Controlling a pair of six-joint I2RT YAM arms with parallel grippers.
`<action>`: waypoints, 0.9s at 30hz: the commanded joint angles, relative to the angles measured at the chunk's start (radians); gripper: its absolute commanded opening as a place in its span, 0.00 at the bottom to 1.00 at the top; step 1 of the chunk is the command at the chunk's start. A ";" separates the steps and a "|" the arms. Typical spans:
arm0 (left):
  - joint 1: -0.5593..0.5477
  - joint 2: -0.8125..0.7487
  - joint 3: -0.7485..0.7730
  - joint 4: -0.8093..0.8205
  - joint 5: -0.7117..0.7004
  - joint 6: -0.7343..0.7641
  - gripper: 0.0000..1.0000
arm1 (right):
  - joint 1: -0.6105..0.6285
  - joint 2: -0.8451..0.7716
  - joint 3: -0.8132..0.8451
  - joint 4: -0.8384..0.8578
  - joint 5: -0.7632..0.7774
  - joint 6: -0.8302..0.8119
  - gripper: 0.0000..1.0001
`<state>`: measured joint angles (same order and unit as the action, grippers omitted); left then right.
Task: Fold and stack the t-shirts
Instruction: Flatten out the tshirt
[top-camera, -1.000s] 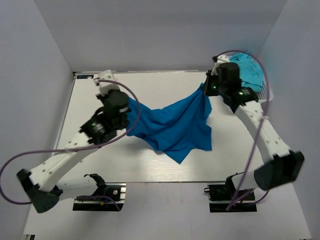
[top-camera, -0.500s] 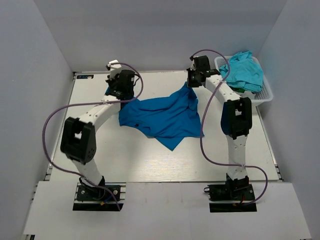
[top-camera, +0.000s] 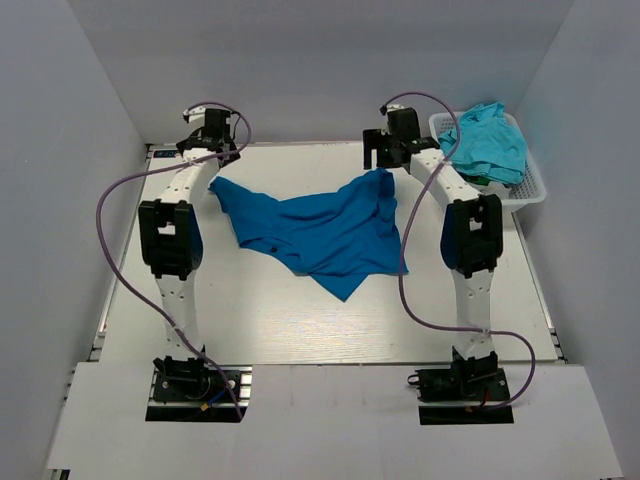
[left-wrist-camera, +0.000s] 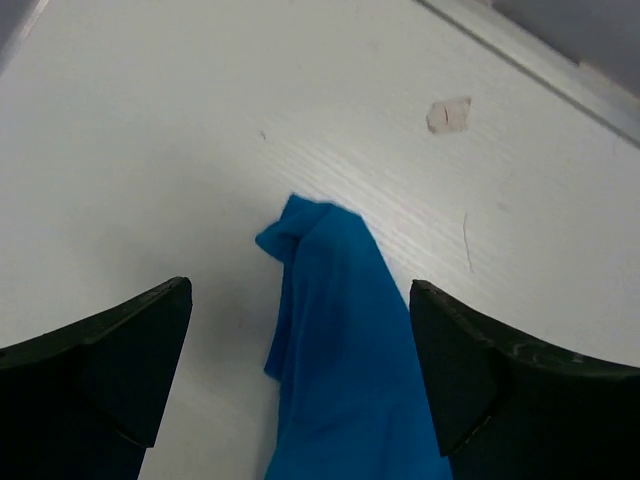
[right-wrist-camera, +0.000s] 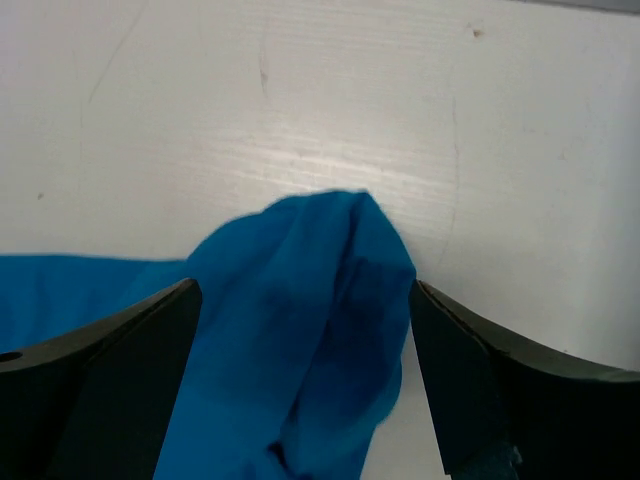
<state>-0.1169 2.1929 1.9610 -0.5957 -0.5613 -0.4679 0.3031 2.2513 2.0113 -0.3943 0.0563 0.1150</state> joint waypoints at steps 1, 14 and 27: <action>-0.001 -0.134 -0.046 -0.113 0.202 -0.023 1.00 | 0.004 -0.188 -0.049 -0.027 0.016 0.015 0.90; -0.001 -0.501 -0.692 0.045 0.529 -0.060 1.00 | 0.270 -0.630 -0.670 -0.040 -0.223 -0.069 0.90; -0.001 -0.321 -0.675 0.103 0.683 -0.069 0.79 | 0.562 -0.371 -0.522 -0.049 -0.030 -0.057 0.71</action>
<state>-0.1196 1.8793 1.2636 -0.4938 0.0723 -0.5323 0.8371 1.8282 1.4200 -0.4431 -0.0364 0.0418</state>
